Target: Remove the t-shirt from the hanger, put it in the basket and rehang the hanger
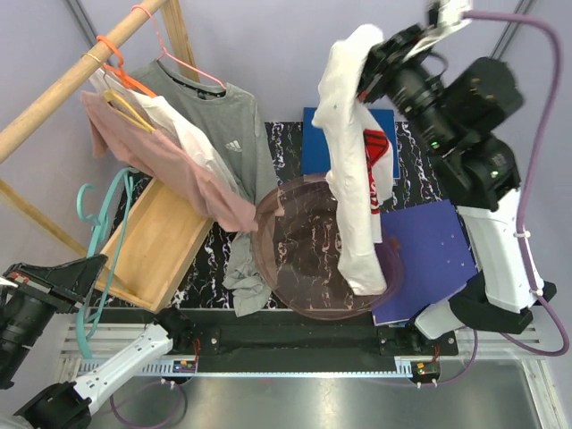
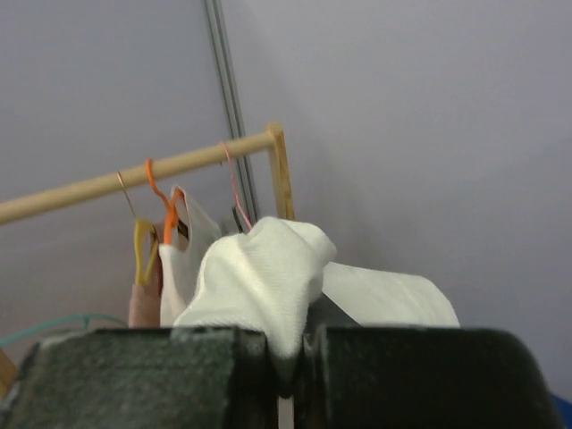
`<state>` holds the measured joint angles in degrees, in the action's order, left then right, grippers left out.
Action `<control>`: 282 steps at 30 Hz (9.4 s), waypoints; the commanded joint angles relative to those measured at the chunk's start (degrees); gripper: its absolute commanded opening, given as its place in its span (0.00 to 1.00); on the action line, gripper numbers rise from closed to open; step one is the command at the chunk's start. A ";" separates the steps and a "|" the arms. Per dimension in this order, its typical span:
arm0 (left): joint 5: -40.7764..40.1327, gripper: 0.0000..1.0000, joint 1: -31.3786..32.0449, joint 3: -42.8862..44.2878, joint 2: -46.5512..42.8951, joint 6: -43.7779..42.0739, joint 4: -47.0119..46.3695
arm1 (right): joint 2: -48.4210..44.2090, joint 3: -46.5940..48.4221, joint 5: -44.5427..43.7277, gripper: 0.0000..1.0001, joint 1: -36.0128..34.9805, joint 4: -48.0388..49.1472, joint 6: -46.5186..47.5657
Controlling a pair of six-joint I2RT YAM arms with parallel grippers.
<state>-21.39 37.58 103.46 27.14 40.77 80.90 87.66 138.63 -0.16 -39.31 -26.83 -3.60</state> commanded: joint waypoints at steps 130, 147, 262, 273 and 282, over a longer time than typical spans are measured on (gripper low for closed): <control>-36.96 0.53 0.21 13.68 39.72 -23.79 -38.54 | -39.49 -88.62 23.45 0.88 0.02 3.89 -26.55; -24.41 0.48 -20.44 15.20 49.94 -16.25 -29.84 | -40.99 -88.00 22.93 0.88 0.02 1.96 -26.20; -12.45 0.00 -27.65 -11.09 12.06 2.73 -32.56 | -6.78 -61.09 0.78 0.00 -53.23 18.13 -17.59; -12.54 0.00 -27.65 -11.97 13.29 6.16 -36.08 | -16.02 -84.37 10.79 0.00 -57.63 31.13 -19.70; -13.42 0.00 -27.65 -10.65 14.17 5.11 -36.96 | -23.75 -101.96 8.89 0.00 -59.04 38.43 -21.97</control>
<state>-28.71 10.41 90.56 39.81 45.34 60.34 66.92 44.29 2.61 -94.89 15.97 -22.68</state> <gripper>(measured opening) 0.050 0.011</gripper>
